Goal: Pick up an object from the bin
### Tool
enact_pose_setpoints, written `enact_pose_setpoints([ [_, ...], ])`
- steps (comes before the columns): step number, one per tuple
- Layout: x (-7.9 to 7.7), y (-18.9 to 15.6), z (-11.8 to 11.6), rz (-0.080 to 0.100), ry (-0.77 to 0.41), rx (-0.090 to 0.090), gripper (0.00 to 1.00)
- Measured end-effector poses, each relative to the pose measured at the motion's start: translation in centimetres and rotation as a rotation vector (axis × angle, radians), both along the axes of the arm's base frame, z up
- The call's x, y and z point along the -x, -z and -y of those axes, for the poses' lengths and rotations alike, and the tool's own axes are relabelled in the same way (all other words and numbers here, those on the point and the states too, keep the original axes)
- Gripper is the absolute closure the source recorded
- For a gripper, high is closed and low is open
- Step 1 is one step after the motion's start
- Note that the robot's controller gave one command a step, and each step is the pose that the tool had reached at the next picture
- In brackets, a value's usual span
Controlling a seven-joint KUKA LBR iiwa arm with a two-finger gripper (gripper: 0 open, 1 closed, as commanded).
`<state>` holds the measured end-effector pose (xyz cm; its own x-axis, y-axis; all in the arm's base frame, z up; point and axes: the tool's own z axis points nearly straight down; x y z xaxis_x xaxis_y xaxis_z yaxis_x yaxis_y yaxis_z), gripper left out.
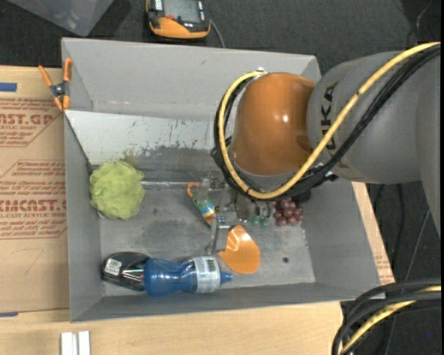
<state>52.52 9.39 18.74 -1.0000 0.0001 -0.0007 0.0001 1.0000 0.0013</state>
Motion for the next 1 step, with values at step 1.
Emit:
enact_pose_setpoints([
  [1,4.51,11.76,-4.14,-0.001,-0.035,-0.001,0.0],
])
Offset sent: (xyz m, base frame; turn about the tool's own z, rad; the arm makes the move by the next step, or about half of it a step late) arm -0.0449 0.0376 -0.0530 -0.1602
